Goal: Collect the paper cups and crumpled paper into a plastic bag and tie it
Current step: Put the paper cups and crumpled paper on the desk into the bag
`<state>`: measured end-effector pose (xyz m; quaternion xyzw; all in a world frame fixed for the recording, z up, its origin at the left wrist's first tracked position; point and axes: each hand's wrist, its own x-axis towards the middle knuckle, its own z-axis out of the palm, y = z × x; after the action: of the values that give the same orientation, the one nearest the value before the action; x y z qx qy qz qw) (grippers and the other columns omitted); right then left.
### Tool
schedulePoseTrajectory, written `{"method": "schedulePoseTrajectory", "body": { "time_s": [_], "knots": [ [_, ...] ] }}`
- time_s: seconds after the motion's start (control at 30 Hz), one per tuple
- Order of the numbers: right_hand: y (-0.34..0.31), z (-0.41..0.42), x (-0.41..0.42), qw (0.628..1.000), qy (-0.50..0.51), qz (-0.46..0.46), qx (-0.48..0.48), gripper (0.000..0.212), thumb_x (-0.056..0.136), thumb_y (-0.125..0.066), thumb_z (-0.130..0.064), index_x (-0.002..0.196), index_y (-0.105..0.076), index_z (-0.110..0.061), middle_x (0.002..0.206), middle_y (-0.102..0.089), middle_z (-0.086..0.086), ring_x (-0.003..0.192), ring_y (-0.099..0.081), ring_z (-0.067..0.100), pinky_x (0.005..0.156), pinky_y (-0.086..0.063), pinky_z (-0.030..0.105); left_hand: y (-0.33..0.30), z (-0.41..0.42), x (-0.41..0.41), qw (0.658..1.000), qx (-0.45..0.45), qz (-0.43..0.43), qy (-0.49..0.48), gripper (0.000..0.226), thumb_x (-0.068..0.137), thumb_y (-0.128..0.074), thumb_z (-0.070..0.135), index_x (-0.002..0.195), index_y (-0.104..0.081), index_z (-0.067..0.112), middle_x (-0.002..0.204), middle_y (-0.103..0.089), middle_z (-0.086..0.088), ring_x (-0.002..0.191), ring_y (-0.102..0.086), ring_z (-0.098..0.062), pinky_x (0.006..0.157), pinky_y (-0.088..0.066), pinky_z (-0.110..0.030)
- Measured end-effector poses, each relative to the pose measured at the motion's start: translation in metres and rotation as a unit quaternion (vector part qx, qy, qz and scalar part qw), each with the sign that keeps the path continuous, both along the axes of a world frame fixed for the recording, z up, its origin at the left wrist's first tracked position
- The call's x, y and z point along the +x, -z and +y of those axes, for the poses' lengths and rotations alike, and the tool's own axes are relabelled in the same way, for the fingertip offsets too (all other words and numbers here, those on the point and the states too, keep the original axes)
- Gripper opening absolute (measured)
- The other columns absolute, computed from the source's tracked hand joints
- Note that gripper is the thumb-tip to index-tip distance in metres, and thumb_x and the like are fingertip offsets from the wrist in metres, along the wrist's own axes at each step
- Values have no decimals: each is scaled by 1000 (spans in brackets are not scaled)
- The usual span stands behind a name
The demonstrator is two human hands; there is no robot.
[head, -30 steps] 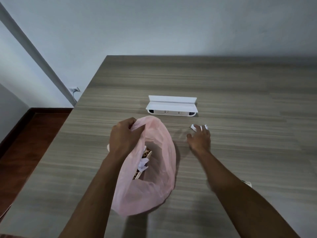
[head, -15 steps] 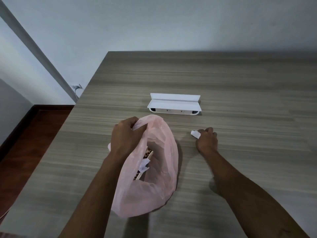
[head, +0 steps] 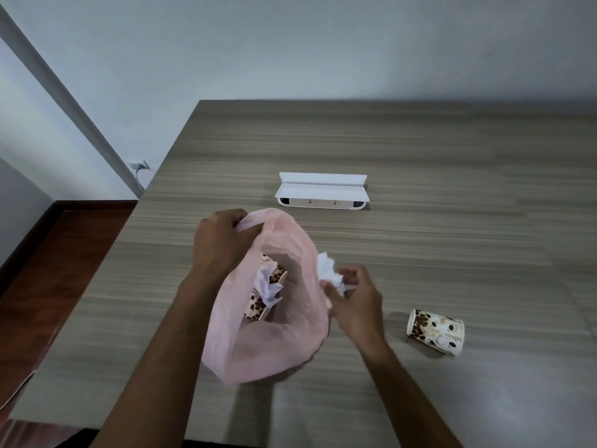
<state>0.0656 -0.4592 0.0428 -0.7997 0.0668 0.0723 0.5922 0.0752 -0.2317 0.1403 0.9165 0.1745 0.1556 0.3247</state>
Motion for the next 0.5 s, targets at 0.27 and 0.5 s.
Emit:
{"method": "schedulePoseTrajectory", "body": {
  "time_s": [0.27,0.5],
  "knots": [
    [-10,98,-36,994,-99,44,-18,38,76,-77,-41,99,-64,-15,94,-70,-2,89,-69,21,78,-57,40,-16,13,-40,1000,27,-6,-8,29,83,-70,25,62,-63,7,54,-63,-1,62,-61,-23,54,-39,-27],
    [-22,122,-45,974,-222,-38,-34,45,92,-56,-15,137,-52,-13,139,-54,4,129,-47,18,102,-32,20,-17,19,-50,1000,0,-27,-2,29,82,-67,26,62,-63,5,53,-64,-1,63,-62,-26,54,-40,-29]
  ]
}}
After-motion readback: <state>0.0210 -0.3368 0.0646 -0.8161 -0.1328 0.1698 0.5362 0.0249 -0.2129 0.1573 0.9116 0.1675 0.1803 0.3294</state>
